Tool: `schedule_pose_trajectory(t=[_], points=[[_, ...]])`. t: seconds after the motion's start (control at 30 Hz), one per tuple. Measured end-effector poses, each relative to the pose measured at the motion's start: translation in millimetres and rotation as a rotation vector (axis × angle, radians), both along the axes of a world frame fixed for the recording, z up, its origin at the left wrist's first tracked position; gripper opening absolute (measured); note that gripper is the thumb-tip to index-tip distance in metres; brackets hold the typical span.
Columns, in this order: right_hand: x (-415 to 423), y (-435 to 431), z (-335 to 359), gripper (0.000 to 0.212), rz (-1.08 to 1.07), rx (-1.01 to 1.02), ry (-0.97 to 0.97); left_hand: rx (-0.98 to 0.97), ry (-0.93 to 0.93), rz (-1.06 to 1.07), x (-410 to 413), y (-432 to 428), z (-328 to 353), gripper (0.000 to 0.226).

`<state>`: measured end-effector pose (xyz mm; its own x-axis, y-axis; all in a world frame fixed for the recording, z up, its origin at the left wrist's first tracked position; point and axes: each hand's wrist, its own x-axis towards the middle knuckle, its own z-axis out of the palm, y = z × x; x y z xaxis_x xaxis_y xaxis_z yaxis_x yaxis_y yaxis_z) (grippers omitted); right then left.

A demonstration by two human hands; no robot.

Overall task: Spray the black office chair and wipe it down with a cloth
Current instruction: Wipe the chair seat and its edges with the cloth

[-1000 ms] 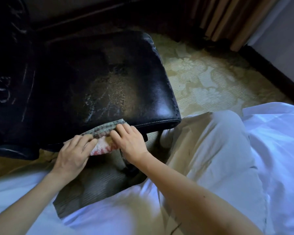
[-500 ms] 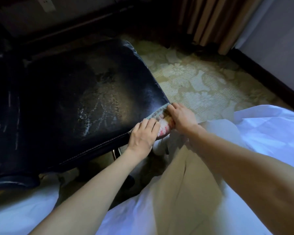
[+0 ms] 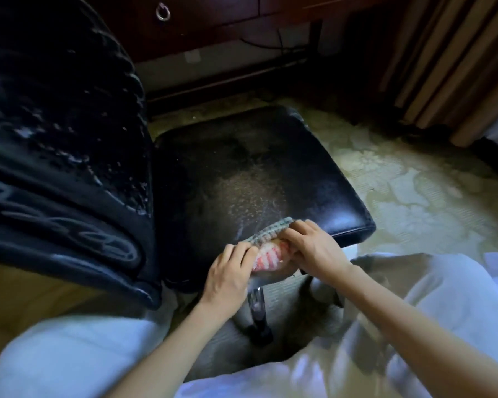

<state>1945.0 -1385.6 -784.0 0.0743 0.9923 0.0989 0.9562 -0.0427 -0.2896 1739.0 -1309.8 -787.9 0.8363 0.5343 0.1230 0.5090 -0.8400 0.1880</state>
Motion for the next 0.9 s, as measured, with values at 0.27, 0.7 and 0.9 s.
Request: schedule_pose_trajectory(t=[0.27,0.7,0.9], points=[[-95.0,31.2,9.5,0.060,0.093,-0.038,-0.098,0.039,0.095,0.315,-71.4,15.1,15.9,0.066],[-122.0,47.2,4.1,0.046,0.072,0.067,0.002,0.016,0.103,0.496,-79.1,37.5,8.0,0.067],[-115.2,64.0,-2.9,0.043,0.091,0.086,0.019,0.068,0.011,0.555,-77.3,41.6,7.4,0.088]])
